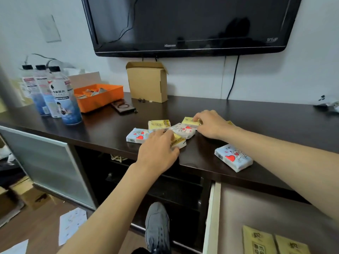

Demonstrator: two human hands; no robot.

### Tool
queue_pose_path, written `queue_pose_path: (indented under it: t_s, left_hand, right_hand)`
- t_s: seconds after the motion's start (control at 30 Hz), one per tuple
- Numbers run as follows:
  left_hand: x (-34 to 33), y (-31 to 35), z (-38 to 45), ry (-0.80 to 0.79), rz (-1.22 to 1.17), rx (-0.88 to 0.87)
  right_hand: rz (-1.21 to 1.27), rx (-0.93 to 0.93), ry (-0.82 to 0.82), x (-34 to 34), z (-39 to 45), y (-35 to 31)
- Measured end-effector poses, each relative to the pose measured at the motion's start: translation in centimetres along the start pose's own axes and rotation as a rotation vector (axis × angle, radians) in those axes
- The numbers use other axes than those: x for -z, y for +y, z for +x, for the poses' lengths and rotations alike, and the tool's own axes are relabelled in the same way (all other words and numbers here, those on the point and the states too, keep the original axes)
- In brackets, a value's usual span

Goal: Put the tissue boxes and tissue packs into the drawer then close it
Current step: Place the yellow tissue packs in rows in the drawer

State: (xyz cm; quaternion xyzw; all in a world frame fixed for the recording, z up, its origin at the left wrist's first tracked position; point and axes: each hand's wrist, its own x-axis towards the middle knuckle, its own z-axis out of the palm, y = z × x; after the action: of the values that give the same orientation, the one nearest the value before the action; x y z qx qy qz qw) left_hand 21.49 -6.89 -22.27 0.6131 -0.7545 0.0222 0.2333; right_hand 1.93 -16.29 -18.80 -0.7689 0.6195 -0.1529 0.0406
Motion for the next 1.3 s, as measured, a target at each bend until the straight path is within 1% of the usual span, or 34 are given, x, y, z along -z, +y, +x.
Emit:
queue_pose_path:
  t_s: [0.1, 0.17, 0.3, 0.4, 0.5, 0.6, 0.73, 0.83, 0.9, 0.97, 1.13, 1.23, 1.3]
  left_hand:
    - [-0.1, -0.1, 0.2, 0.001, -0.045, 0.010]
    - [0.0, 0.0, 0.0, 0.021, -0.063, 0.005]
    - [0.7, 0.6, -1.3, 0.108, -0.121, -0.012]
    - [1.7, 2.0, -2.3, 0.155, -0.247, -0.041]
    - [2.7, 4.7, -3.7, 0.102, -0.403, -0.093]
    - [2.9, 8.3, -5.2, 0.014, -0.472, -0.207]
    - [2.0, 13.4, -6.5, -0.057, -0.460, -0.371]
    - [0.8, 16.2, -6.6, -0.101, -0.412, -0.439]
    - [-0.1, 17.3, -6.3, -0.135, -0.400, -0.452]
    - [-0.9, 17.9, -5.8, -0.159, -0.378, -0.459]
    - [-1.8, 18.2, -5.5, -0.204, -0.335, -0.456]
    - [-0.7, 17.9, -6.3, -0.283, -0.385, -0.414]
    - [0.4, 17.7, -7.3, -0.381, -0.509, -0.384]
  right_hand:
    - [-0.001, -0.002, 0.004, -0.7, 0.7, 0.6]
    - [0.006, 0.000, 0.072, -0.8, 0.6, 0.8]
    - [0.057, 0.011, 0.259, 0.5, -1.3, 1.1]
    - [0.105, 0.005, 0.289, 2.1, -4.4, 2.2]
    - [0.119, -0.027, 0.269, 3.9, -8.7, 4.3]
    - [0.125, -0.066, 0.258, 5.7, -13.8, 7.0]
    - [0.058, -0.174, 0.240, 7.4, -20.5, 10.7]
    - [0.007, -0.250, 0.220, 7.7, -24.1, 12.9]
    - [-0.017, -0.265, 0.184, 7.6, -25.6, 14.0]
    - [-0.004, -0.229, 0.104, 7.7, -26.5, 14.8]
    - [0.156, 0.002, -0.082, 8.9, -26.5, 16.2]
    - [0.168, -0.023, -0.158, 9.4, -25.7, 16.5]
    - [0.197, -0.052, -0.146, 9.5, -25.4, 16.0]
